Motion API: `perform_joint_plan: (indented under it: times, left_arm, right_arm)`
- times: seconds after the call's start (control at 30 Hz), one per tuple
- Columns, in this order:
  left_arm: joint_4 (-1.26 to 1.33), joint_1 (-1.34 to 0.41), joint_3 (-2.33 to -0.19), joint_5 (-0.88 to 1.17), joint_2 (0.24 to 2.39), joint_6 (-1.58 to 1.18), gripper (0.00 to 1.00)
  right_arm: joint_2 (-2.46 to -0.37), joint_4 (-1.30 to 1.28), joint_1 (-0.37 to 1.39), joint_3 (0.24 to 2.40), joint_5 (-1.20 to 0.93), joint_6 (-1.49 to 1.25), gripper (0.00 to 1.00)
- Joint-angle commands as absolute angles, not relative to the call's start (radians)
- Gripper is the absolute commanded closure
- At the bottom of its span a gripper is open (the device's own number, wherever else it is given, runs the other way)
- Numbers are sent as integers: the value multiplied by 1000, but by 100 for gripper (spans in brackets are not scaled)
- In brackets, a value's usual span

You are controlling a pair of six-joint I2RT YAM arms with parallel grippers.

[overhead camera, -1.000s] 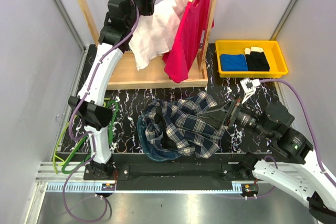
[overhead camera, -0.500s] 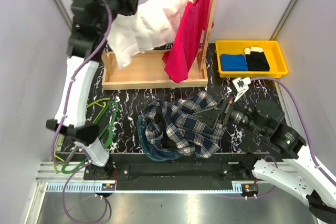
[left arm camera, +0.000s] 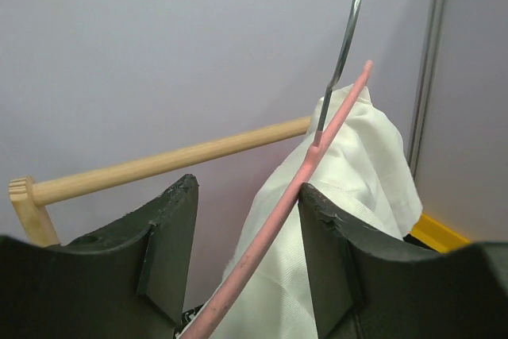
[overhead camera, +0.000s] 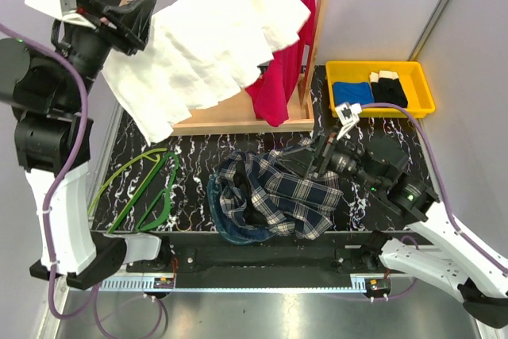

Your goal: Remove the skirt from the hanger

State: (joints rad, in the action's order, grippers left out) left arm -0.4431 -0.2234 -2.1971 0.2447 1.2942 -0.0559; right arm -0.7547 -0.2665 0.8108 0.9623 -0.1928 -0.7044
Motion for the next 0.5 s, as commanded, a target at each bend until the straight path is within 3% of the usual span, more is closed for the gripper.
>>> perform_joint_plan:
  times: [0.0,0.27,0.47]
  left_arm:
    - [-468,-224,-2195,307,1278,-87,100]
    - [-503,-225,-2151,311,1255,-175,100]
    - [-506,-230,-2178,342,1262,-256,100]
  right_arm:
    - [-811,23,815,1008,-170,-707,0]
    - [-894,408,815,976,-249,-851,0]
    - [-960,498,813,956,-183,-844,0]
